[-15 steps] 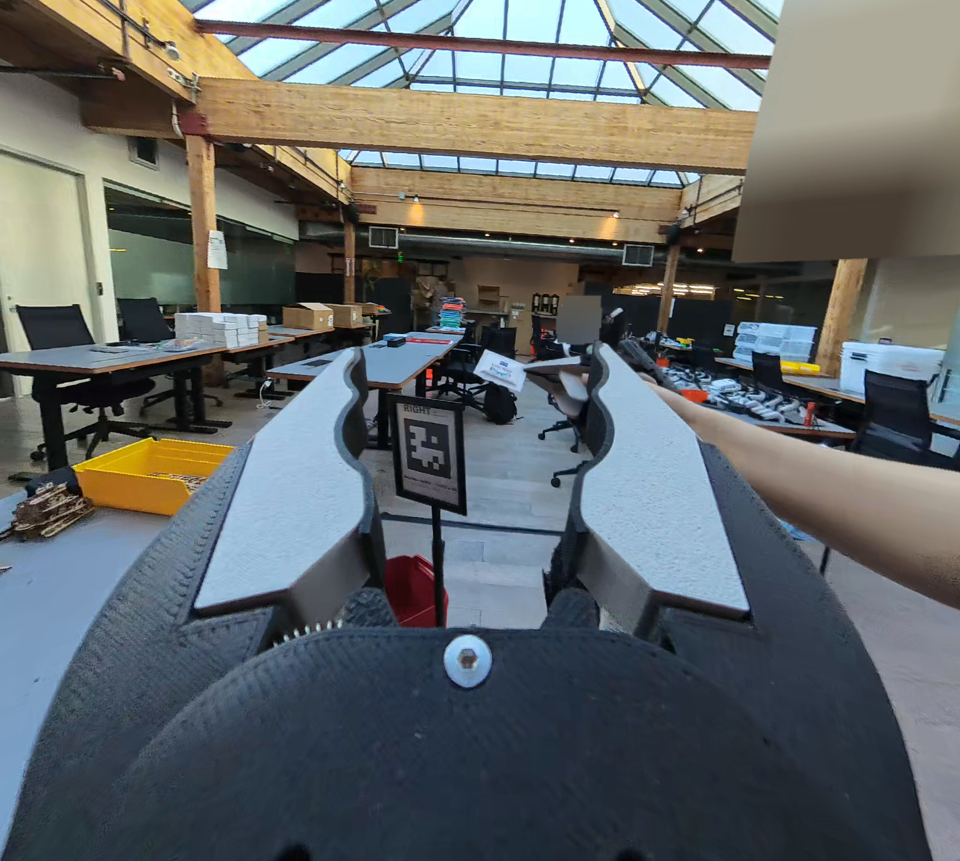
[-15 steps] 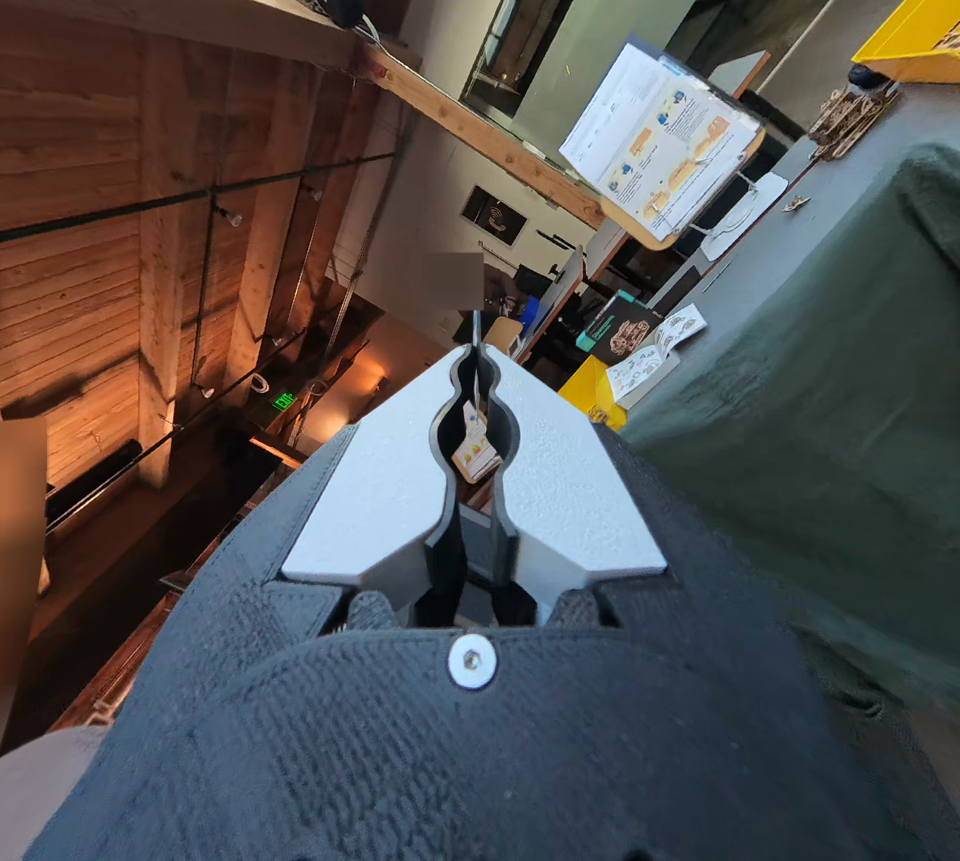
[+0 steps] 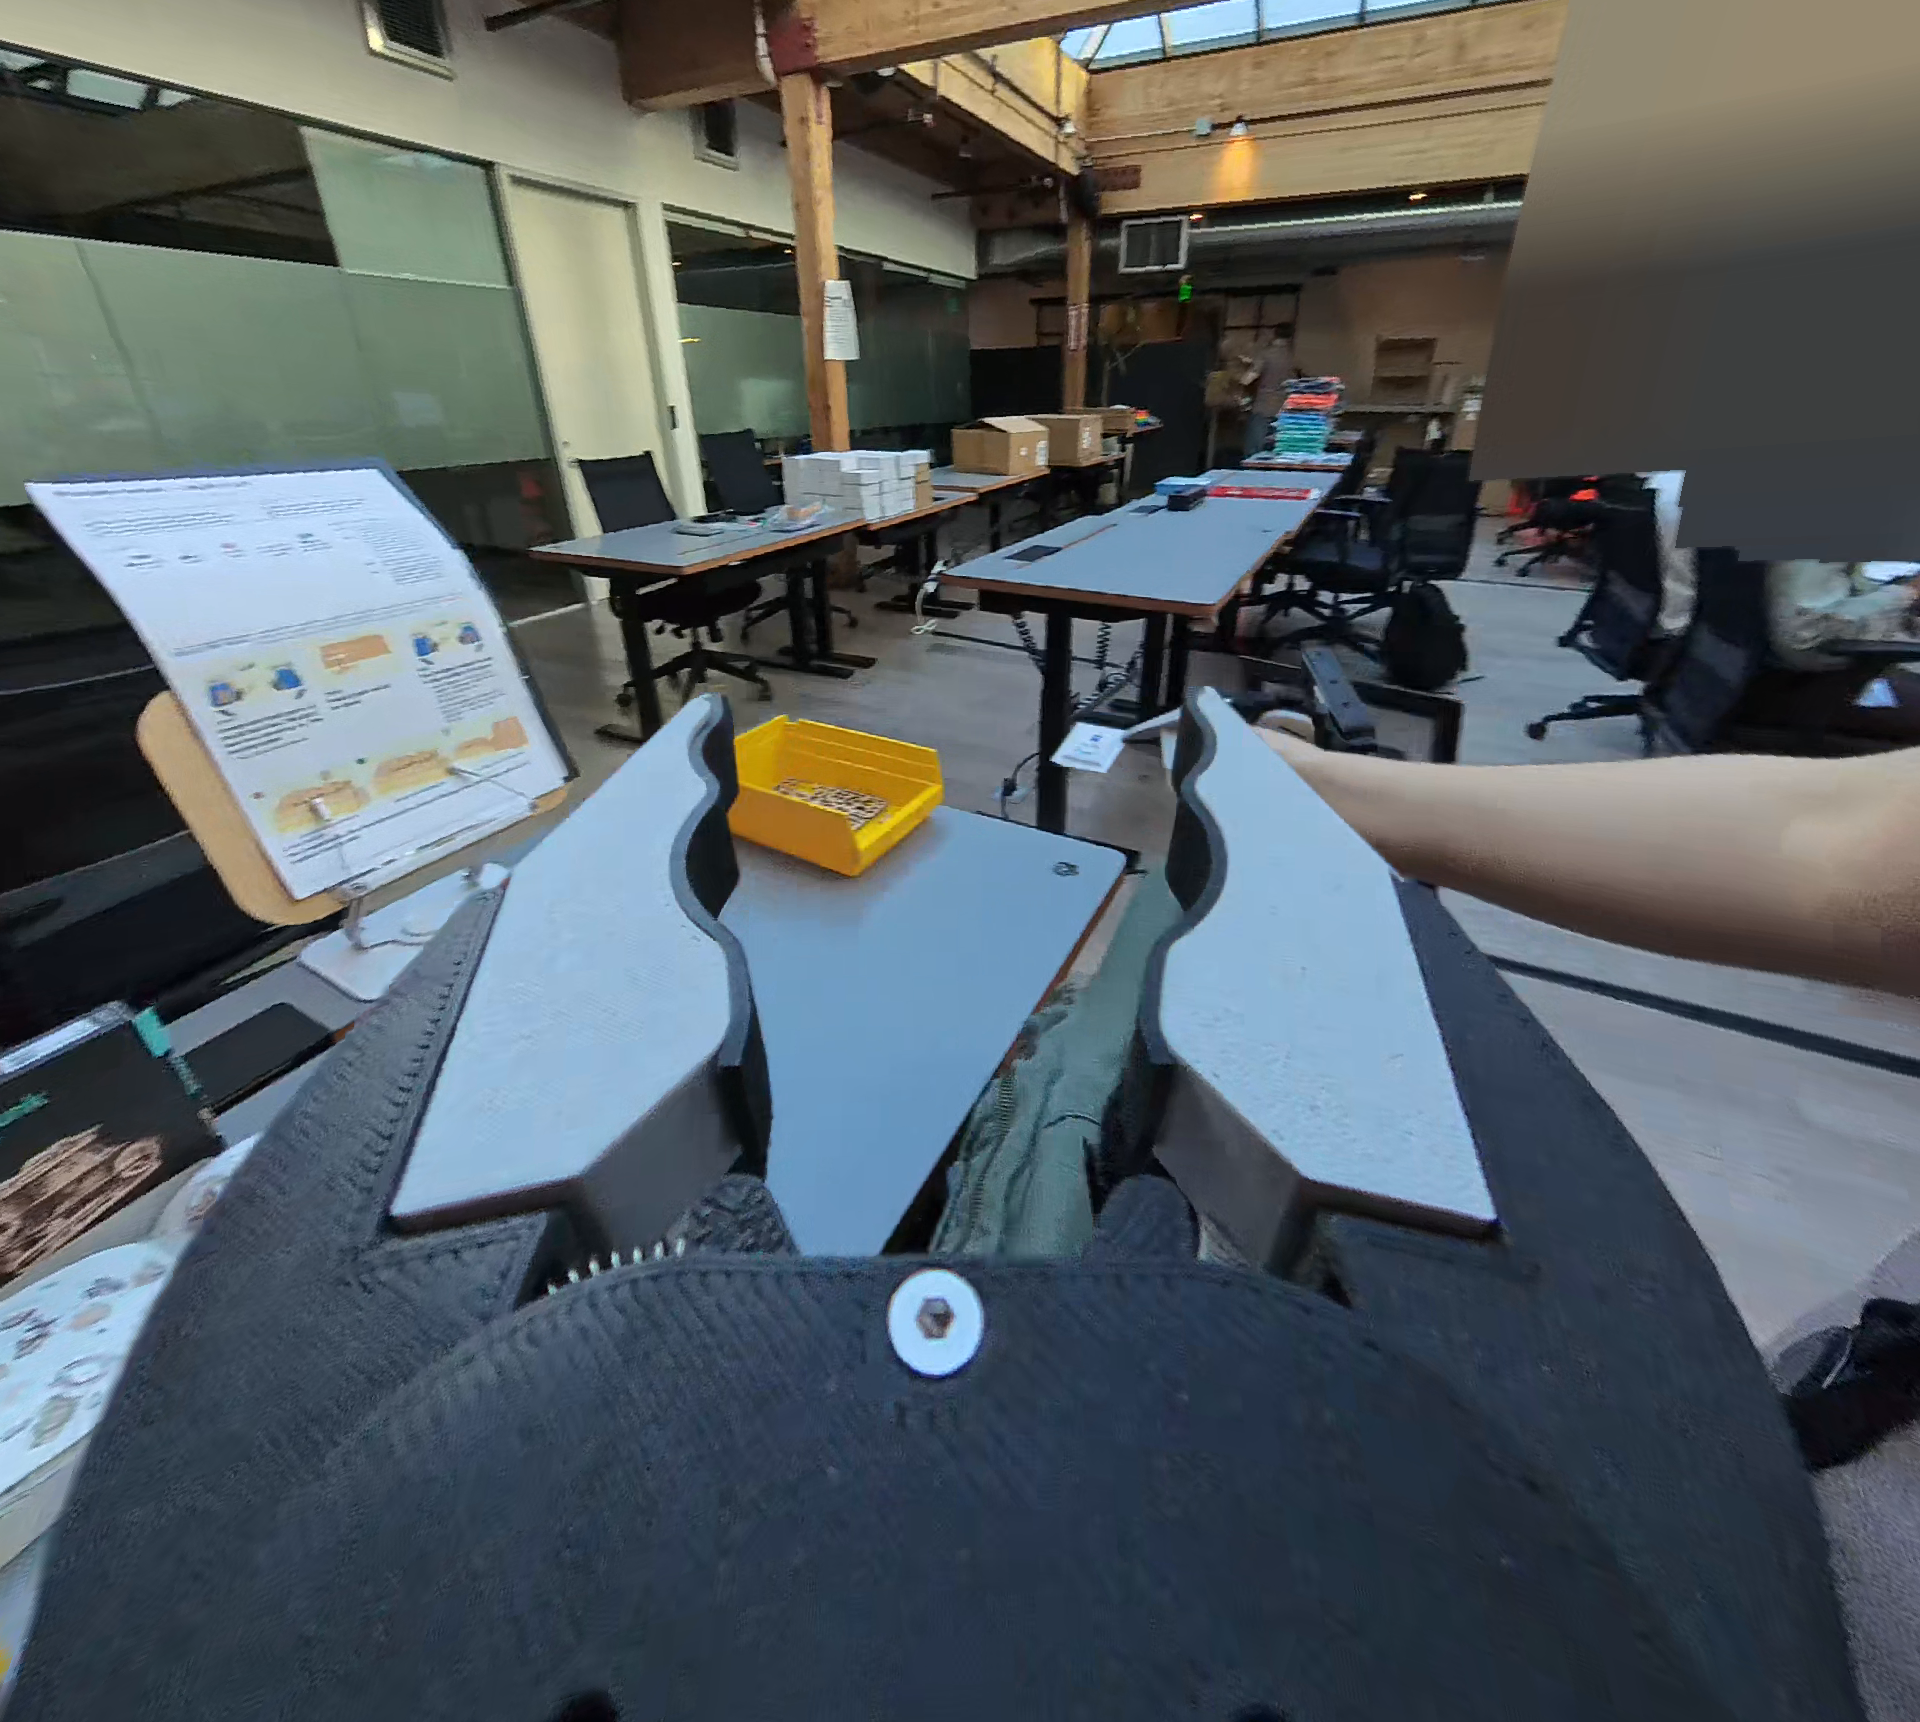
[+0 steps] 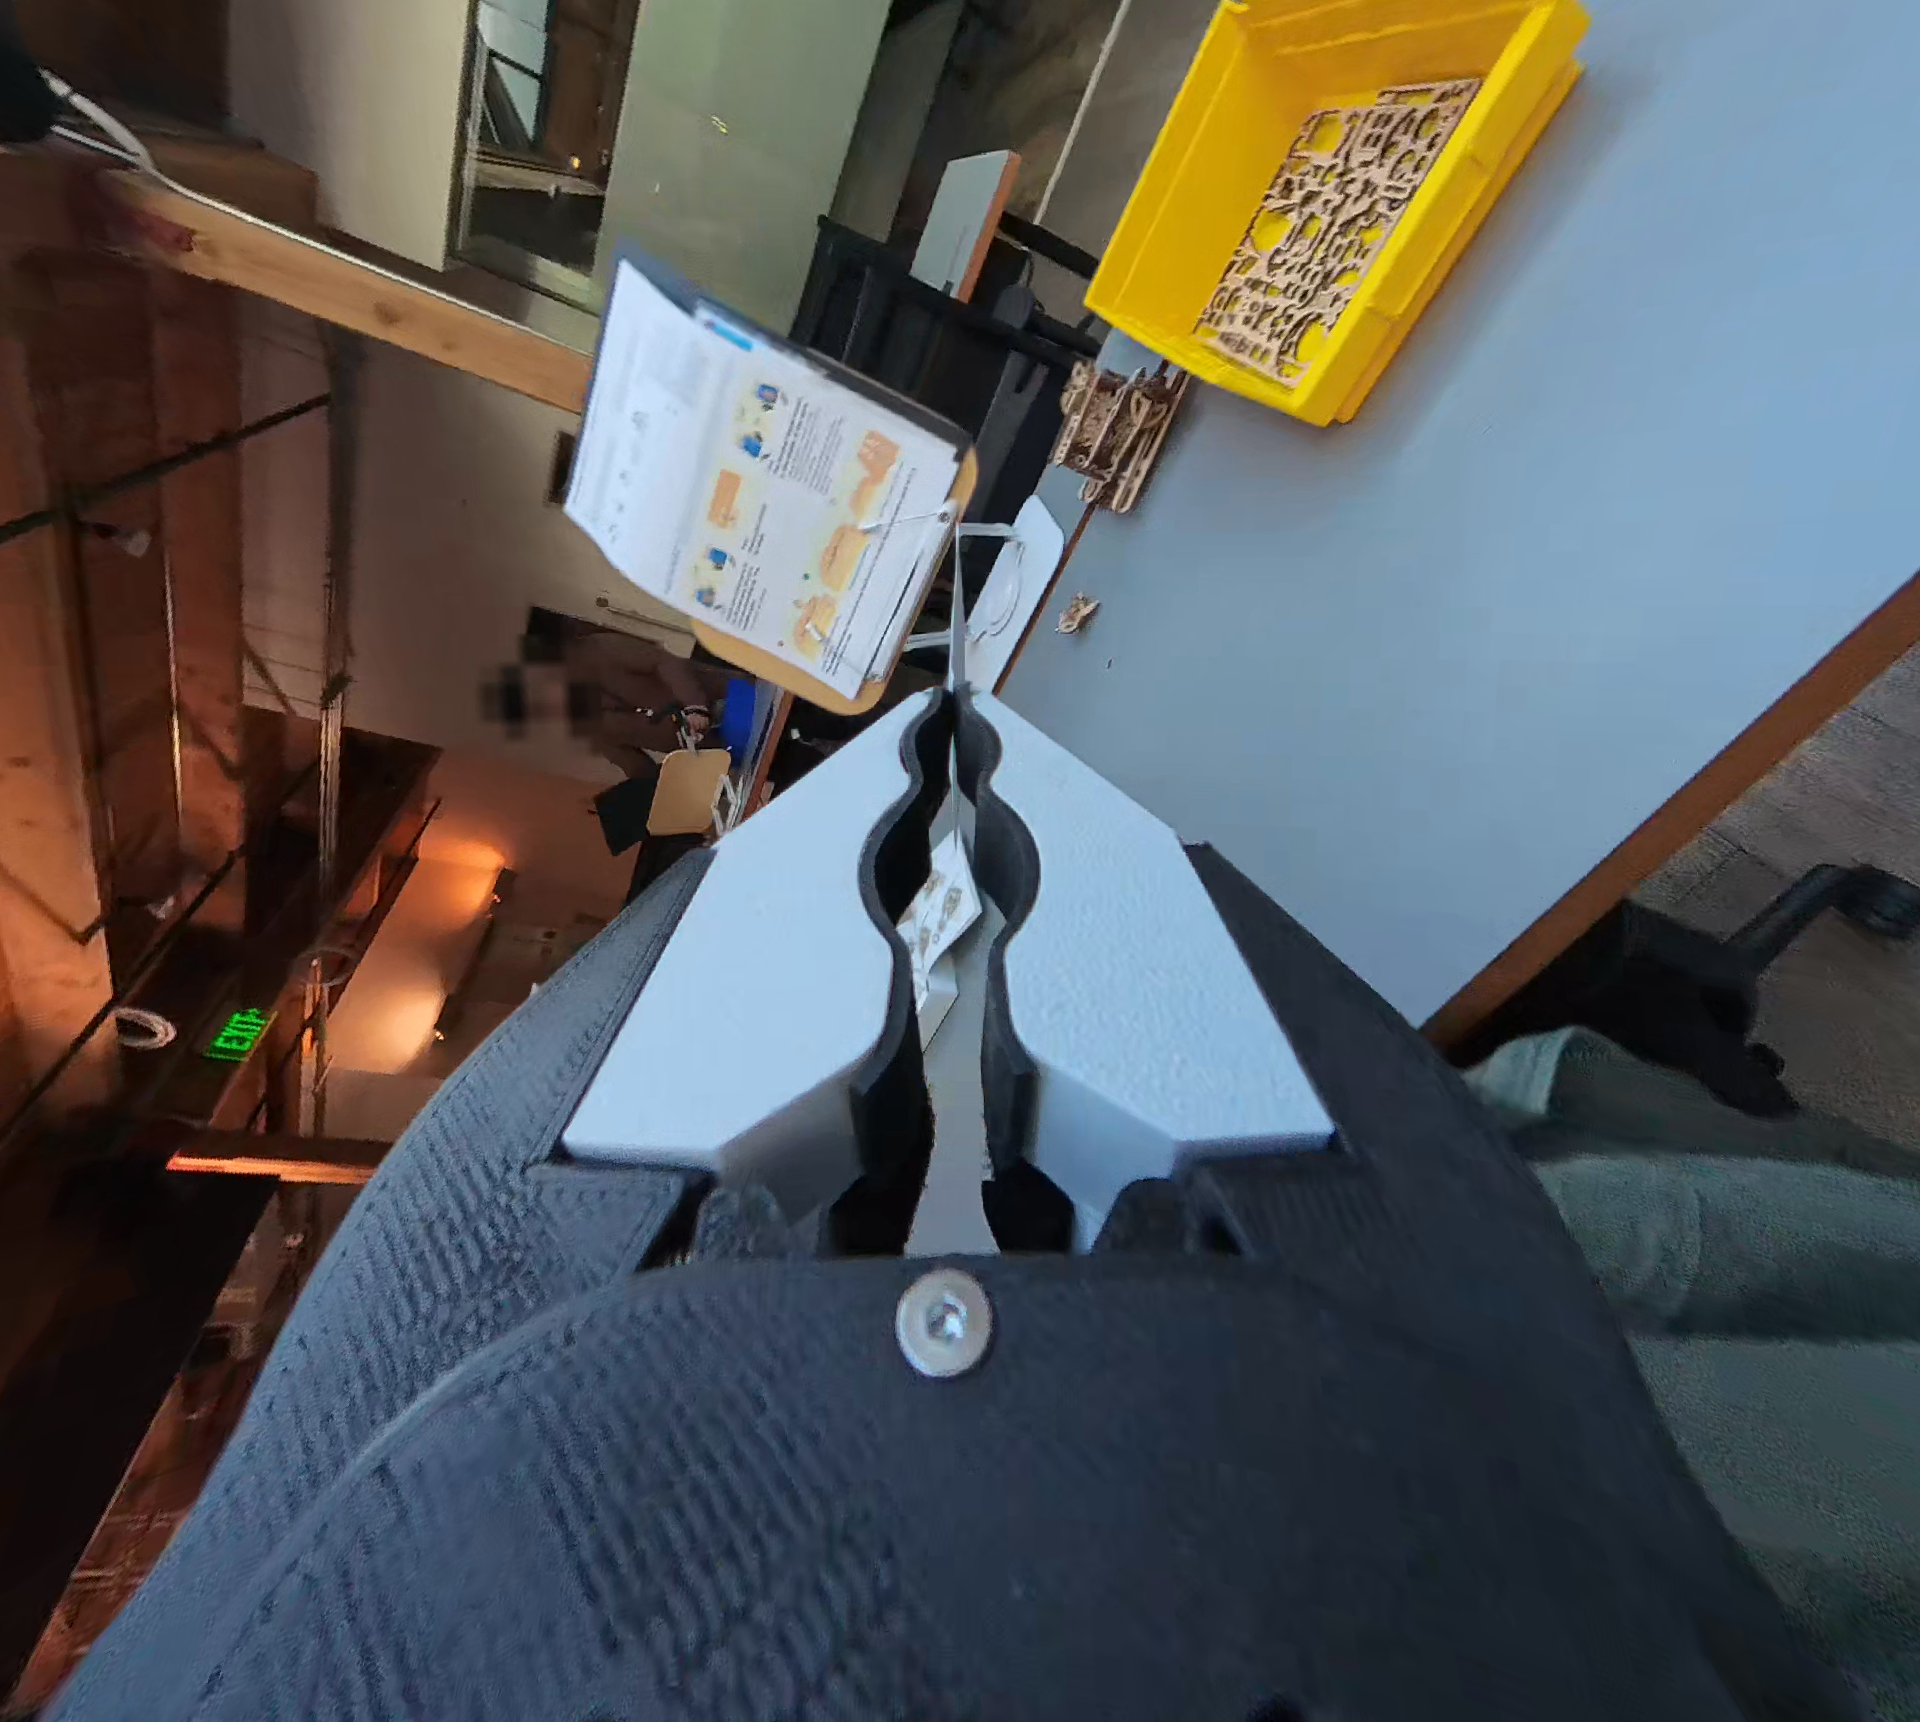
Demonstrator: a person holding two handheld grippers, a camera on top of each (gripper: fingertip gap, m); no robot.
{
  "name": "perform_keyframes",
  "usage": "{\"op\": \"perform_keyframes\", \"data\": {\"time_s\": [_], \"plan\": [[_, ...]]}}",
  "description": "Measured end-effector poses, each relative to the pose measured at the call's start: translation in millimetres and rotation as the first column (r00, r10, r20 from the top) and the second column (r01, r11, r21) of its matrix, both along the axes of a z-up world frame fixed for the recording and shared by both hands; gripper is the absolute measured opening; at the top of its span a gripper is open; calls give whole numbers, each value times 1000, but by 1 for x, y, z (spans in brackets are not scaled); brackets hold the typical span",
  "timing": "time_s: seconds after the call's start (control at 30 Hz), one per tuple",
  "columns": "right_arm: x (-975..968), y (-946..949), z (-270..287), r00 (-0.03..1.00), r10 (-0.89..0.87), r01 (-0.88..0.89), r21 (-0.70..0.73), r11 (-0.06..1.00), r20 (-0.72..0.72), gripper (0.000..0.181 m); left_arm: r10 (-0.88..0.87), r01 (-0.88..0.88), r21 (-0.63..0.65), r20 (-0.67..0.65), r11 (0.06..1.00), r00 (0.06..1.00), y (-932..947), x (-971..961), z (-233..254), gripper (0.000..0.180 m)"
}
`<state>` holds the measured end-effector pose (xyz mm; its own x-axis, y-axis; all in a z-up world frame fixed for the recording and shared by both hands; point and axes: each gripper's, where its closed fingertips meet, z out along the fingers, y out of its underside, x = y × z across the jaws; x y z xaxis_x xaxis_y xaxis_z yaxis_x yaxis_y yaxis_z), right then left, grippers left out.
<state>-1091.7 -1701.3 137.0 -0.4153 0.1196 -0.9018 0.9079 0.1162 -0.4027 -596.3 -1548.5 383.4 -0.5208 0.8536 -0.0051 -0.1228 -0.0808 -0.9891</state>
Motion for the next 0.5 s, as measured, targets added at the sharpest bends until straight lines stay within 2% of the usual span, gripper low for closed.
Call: {"op": "perform_keyframes", "data": {"time_s": [0.17,0.23,0.33,0.5], "plan": [[-87,-103,-67,993,-17,10,63,998,116,0,264,-264,62,5,963,964,-42,-4,-7,83],[-124,-142,-102,996,-14,1,135,991,90,0,385,-386,68,22,920,923,-53,-7,-8,83],[-150,-192,-154,990,82,-109,235,966,119,0,567,-567,88,25,819,823,-70,-15,-4,82],[-166,-248,-191,974,189,-218,279,935,127,0,660,-648,178,-9,740,751,-90,-59,11,84]]}}
